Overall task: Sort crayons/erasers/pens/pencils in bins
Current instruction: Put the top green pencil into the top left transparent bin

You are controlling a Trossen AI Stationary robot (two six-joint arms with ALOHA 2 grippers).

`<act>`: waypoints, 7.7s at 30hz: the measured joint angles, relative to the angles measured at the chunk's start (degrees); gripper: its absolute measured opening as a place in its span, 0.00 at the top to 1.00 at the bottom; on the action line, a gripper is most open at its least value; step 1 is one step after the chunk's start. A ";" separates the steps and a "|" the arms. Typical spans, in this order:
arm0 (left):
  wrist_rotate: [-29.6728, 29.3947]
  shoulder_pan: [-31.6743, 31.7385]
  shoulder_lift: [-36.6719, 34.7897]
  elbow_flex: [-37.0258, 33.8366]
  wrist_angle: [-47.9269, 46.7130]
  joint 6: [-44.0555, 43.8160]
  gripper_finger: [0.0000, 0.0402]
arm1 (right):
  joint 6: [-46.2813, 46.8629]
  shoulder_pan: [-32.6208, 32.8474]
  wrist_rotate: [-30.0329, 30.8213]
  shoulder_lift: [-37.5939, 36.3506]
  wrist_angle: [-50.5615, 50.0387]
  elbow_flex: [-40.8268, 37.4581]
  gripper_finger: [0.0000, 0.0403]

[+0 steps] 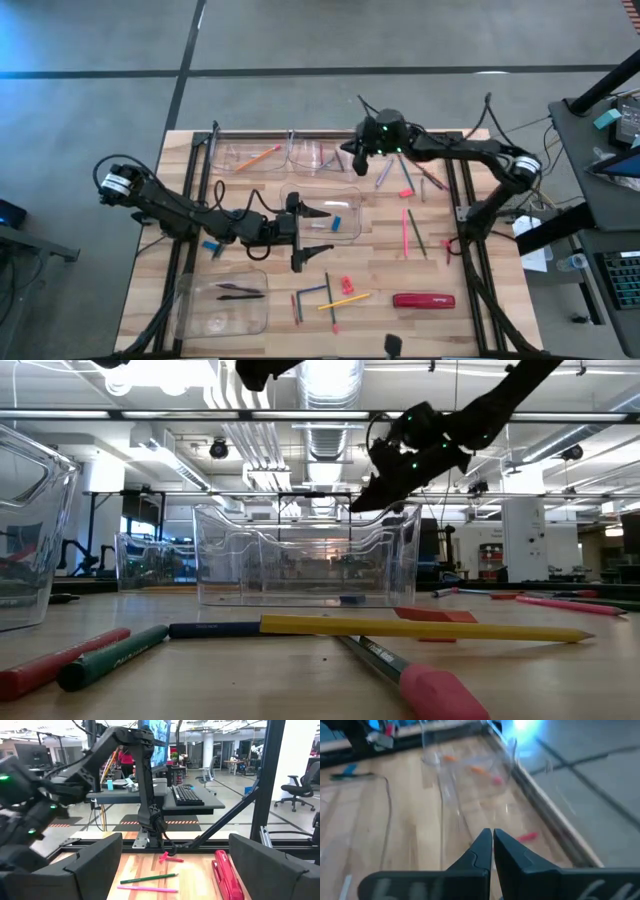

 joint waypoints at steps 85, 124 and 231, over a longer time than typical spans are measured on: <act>-0.02 0.15 0.31 -0.57 -0.42 -0.42 0.13 | 58.42 31.62 21.60 -34.06 -51.47 -33.56 0.46; -0.03 0.15 0.31 -0.74 -0.39 -0.45 0.13 | 59.64 34.14 23.17 -34.42 -49.94 -39.84 0.77; -1.22 11.04 24.11 13.05 18.43 -21.27 0.62 | 26.38 39.04 19.65 -37.63 9.11 -29.70 0.97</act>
